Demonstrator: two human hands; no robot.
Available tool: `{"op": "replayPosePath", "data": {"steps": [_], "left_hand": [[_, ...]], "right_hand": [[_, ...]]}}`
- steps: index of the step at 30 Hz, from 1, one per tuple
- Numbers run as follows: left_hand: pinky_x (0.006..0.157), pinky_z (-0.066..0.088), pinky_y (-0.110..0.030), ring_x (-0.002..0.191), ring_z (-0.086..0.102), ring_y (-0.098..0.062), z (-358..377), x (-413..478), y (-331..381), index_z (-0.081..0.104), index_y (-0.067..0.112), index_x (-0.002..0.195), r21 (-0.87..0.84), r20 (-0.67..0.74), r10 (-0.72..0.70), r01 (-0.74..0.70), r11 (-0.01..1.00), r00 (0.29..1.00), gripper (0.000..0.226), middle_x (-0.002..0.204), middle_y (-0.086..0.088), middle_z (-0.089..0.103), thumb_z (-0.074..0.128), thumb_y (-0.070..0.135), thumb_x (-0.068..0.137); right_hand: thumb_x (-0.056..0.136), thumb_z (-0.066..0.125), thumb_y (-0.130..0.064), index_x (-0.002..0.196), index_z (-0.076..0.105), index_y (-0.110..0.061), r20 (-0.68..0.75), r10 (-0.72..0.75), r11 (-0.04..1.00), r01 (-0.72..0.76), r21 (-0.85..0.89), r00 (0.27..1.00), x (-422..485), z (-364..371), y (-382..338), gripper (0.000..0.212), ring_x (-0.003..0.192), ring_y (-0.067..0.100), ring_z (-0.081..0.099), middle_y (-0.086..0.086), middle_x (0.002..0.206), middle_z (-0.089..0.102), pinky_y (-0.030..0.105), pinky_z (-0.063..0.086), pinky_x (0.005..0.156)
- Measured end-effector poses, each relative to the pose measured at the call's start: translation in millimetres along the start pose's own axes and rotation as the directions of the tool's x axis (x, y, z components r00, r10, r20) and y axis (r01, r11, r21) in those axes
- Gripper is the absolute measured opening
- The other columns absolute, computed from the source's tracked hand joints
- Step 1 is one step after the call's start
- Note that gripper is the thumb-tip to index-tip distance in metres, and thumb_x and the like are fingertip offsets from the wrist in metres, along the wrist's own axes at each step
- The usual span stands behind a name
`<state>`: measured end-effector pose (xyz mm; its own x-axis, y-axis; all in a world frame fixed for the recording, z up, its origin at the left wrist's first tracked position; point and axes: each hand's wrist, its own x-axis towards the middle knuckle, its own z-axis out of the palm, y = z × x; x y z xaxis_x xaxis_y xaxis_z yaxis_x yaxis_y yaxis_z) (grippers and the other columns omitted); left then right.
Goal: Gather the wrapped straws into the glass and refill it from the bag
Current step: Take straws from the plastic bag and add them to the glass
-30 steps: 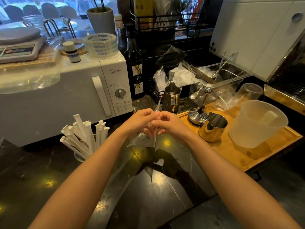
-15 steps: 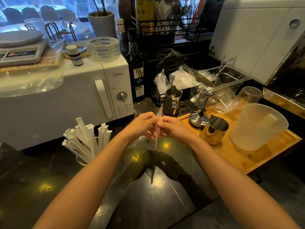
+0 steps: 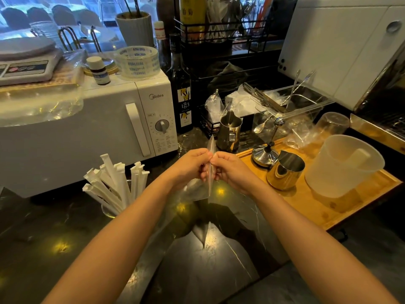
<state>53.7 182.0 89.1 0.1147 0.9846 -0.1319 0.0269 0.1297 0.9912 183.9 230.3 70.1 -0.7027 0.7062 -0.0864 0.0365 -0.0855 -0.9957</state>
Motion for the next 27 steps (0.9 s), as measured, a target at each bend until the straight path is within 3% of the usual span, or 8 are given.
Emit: {"op": "replayPosePath", "data": {"steps": [5, 7, 10, 16, 18, 21, 24, 27], "left_hand": [[0.048, 0.046, -0.019, 0.041, 0.046, -0.010, 0.3, -1.8, 3.6, 0.046, 0.011, 0.066, -0.090, -0.010, 0.041, -0.042, 0.995, 0.999, 0.030, 0.045, 0.003, 0.045, 0.034, 0.014, 0.094], [0.053, 0.045, -0.025, 0.044, 0.045, -0.013, 0.4, -2.4, 3.7, 0.046, 0.012, 0.065, -0.099, -0.012, 0.049, -0.050, 0.994, 0.999, 0.033, 0.042, 0.006, 0.045, 0.033, 0.014, 0.095], [0.049, 0.046, -0.020, 0.040, 0.047, -0.009, -0.1, -3.8, 3.4, 0.046, 0.010, 0.066, -0.117, -0.005, 0.061, -0.061, 0.991, 0.998, 0.032, 0.042, 0.006, 0.048, 0.032, 0.013, 0.095], [0.049, 0.048, -0.018, 0.039, 0.045, -0.006, -1.0, -5.1, 1.4, 0.043, 0.010, 0.063, -0.260, -0.072, 0.102, -0.117, 0.958, 0.992, 0.031, 0.050, -0.003, 0.044, 0.033, 0.008, 0.092], [0.052, 0.051, -0.020, 0.039, 0.045, -0.008, -0.5, -5.2, 1.2, 0.044, 0.010, 0.064, -0.194, -0.060, 0.093, -0.103, 0.976, 0.994, 0.029, 0.054, -0.009, 0.042, 0.035, 0.009, 0.092], [0.051, 0.049, -0.020, 0.041, 0.044, -0.007, -9.4, -6.8, 7.9, 0.047, 0.010, 0.065, -0.157, 0.035, 0.052, -0.046, 0.986, 0.998, 0.028, 0.050, 0.000, 0.048, 0.038, 0.010, 0.091], [0.046, 0.046, -0.019, 0.042, 0.046, -0.007, -21.5, -11.1, 16.5, 0.050, 0.011, 0.063, -0.064, 0.086, 0.009, -0.003, 0.998, 0.996, 0.028, 0.052, 0.001, 0.049, 0.041, 0.006, 0.089], [0.052, 0.046, -0.024, 0.043, 0.049, -0.007, -28.1, -16.0, 22.5, 0.059, 0.017, 0.055, 0.082, 0.125, -0.054, 0.044, 0.996, 0.991, 0.036, 0.049, 0.003, 0.055, 0.045, 0.003, 0.085]], "right_hand": [[0.093, 0.038, -0.006, 0.074, 0.055, -0.008, 0.020, -0.006, 0.993, 0.004, 0.122, 1.000, 3.4, 2.0, -1.2, 0.026, 0.062, 0.018, 0.067, 0.006, 0.066, 0.065, 0.033, 0.051, 0.068], [0.093, 0.038, -0.006, 0.074, 0.055, -0.007, 0.027, -0.016, 0.989, 0.012, 0.148, 1.000, 3.8, 3.2, -2.1, 0.025, 0.061, 0.015, 0.068, 0.002, 0.062, 0.067, 0.029, 0.055, 0.064], [0.093, 0.037, -0.006, 0.075, 0.055, -0.006, 0.038, -0.024, 0.982, 0.017, 0.187, 0.999, 2.0, 6.4, -3.2, 0.025, 0.061, 0.014, 0.069, 0.001, 0.061, 0.069, 0.022, 0.057, 0.059], [0.089, 0.033, 0.002, 0.060, 0.053, -0.009, -0.043, -0.042, 0.926, 0.055, 0.373, 0.998, 0.9, 5.4, -9.5, 0.036, 0.055, 0.019, 0.059, 0.004, 0.055, 0.062, 0.015, 0.045, 0.043], [0.092, 0.032, -0.001, 0.066, 0.050, -0.007, -0.036, -0.029, 0.939, 0.040, 0.343, 0.999, -0.2, 7.2, -11.0, 0.033, 0.051, 0.015, 0.062, 0.004, 0.056, 0.064, 0.016, 0.046, 0.043], [0.092, 0.035, -0.002, 0.065, 0.048, -0.010, -0.033, 0.000, 0.960, 0.009, 0.278, 0.999, -1.0, 5.1, -15.9, 0.031, 0.044, 0.005, 0.053, 0.001, 0.055, 0.055, 0.014, 0.040, 0.039], [0.089, 0.036, 0.001, 0.059, 0.047, -0.011, -0.042, 0.012, 0.977, -0.002, 0.214, 0.999, 0.0, -1.3, -23.2, 0.034, 0.040, 0.004, 0.048, -0.004, 0.047, 0.052, 0.014, 0.038, 0.037], [0.089, 0.037, 0.000, 0.057, 0.048, -0.013, -0.014, 0.020, 0.997, -0.019, 0.072, 1.000, -1.4, -5.1, -29.3, 0.036, 0.038, 0.005, 0.048, -0.005, 0.042, 0.054, 0.013, 0.039, 0.037]]}}
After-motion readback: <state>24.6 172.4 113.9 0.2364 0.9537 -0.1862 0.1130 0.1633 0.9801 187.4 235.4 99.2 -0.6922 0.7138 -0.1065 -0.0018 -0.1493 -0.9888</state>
